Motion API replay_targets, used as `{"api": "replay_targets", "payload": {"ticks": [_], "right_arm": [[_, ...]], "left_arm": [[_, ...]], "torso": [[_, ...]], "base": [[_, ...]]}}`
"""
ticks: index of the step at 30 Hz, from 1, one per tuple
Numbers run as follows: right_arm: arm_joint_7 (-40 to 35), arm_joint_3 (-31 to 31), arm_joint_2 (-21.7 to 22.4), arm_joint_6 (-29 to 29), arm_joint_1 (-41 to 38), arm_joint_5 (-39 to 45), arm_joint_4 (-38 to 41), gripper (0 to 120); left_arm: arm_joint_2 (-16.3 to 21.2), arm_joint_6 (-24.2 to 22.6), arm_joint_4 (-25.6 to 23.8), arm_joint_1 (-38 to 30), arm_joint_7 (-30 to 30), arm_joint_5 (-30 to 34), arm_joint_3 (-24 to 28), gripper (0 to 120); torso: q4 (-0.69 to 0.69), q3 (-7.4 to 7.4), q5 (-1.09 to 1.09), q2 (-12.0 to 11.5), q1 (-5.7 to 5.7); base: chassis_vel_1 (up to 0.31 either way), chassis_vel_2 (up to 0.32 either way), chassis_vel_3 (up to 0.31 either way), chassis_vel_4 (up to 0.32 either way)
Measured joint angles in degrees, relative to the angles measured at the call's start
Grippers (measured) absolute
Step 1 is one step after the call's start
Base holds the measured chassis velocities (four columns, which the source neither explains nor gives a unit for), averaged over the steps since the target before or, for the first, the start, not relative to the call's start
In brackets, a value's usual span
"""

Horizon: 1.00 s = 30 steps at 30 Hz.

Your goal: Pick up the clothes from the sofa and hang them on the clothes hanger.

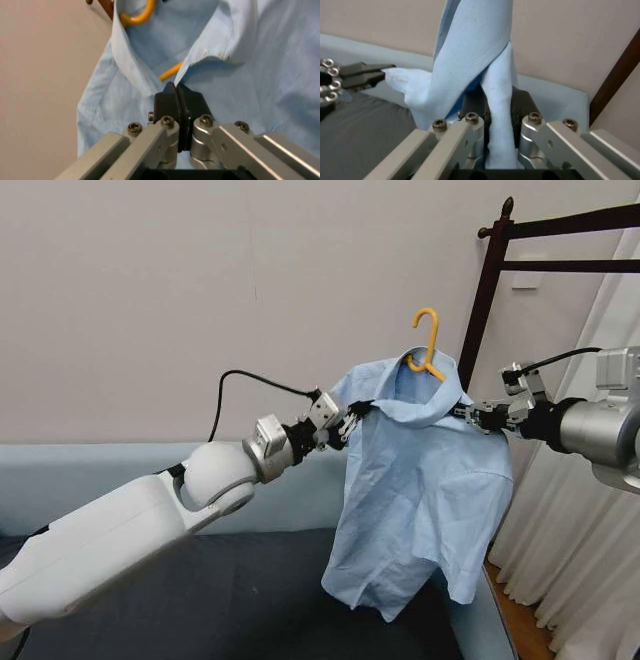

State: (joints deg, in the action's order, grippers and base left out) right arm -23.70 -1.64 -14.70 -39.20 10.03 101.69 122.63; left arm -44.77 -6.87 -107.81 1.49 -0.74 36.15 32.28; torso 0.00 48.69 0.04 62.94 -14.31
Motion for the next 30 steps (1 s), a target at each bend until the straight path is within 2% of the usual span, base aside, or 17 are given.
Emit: {"api": "replay_targets", "payload": {"ticks": [8, 11, 12, 16, 18, 21, 22, 23, 24, 27, 29, 30], "right_arm": [[-0.3, -0.02, 0.67, 0.1, -0.13, -0.62, 1.33, 7], [-0.32, -0.15, 1.1, 0.37, -0.08, -0.46, 1.81, 7], [-0.32, -0.15, 1.1, 0.37, -0.08, -0.46, 1.81, 7], [-0.45, -0.18, 1.24, 0.54, -0.01, -0.24, 2.09, 7], [-0.5, -0.18, 1.24, 0.56, -0.04, -0.2, 2.06, 7], [-0.58, -0.18, 1.28, 0.57, -0.12, -0.12, 1.67, 7], [-0.63, -0.18, 1.33, 0.57, -0.1, -0.12, 1.63, 7], [-0.88, -0.2, 1.42, 0.57, 0.1, -0.12, 1.55, 7], [-0.88, -0.2, 1.42, 0.57, 0.1, -0.12, 1.55, 7], [-1.79, -0.88, 1.6, 0.56, 1.32, -0.22, 1.82, 7], [-2.09, -1.04, 1.62, 0.55, 1.6, -0.25, 2.01, 7], [-2.56, -1.2, 1.6, 0.56, 1.9, -0.25, 2.18, 7]], "left_arm": [[-1.48, -6.47, -1.35, 4.46, 7.03, -1.04, -1.57, 0], [-1.56, -7.9, -2.97, 4.73, 10.1, 0.45, -2.39, 11], [-1.56, -7.9, -2.97, 4.73, 10.1, 0.45, -2.39, 11], [-0.38, -5.12, -4.66, 7.68, 12.32, 4.46, -5.02, 31], [0.27, -3.61, -5.2, 9.2, 12.21, 5.31, -6.26, 34], [2.69, 1.22, -7.04, 14.75, 11.39, 7.82, -11.03, 48], [3.07, 1.85, -7.44, 15.92, 11.39, 8.31, -12.32, 48], [4.03, 3.25, -8.82, 20.23, 11.76, 10.01, -16.9, 56], [4.03, 3.25, -8.82, 20.23, 11.76, 10.01, -16.9, 56], [5.31, 5.07, -11.97, 33.44, 15.61, 13.25, -25.98, 71], [5.32, 5.36, -12.4, 35.84, 16.35, 13.32, -27.11, 73], [5.17, 5.58, -13.02, 39.57, 17.16, 13.32, -28.62, 78]], "torso": [[-0.02, 0.01, 0.02, 0.0, 0.0], [-0.03, 0.01, 0.02, 0.0, 0.0], [-0.03, 0.01, 0.02, 0.0, 0.0], [-0.03, 0.0, 0.02, 0.0, 0.0], [-0.02, 0.0, 0.03, 0.0, 0.0], [-0.02, 0.01, 0.01, 0.0, 0.0], [-0.03, 0.01, 0.01, -0.01, 0.0], [-0.02, 0.0, 0.03, 0.0, 0.0], [-0.02, 0.0, 0.03, 0.0, 0.0], [0.0, 0.0, -0.01, 0.0, 0.0], [0.0, 0.0, 0.0, 0.0, 0.0], [0.01, 0.0, 0.01, 0.0, 0.01]], "base": [[0.0, 0.0, 0.0, 0.0], [0.0, 0.0, 0.0, 0.0], [0.0, 0.0, 0.0, 0.0], [0.0, 0.0, 0.0, 0.0], [0.0, 0.0, 0.0, 0.0], [0.0, 0.0, 0.0, 0.0], [0.0, 0.0, 0.0, 0.0], [0.0, 0.0, 0.0, 0.0], [0.0, 0.0, 0.0, 0.0], [0.0, 0.0, 0.0, 0.0], [0.0, 0.0, 0.0, 0.0], [0.0, 0.0, 0.0, 0.0]]}}
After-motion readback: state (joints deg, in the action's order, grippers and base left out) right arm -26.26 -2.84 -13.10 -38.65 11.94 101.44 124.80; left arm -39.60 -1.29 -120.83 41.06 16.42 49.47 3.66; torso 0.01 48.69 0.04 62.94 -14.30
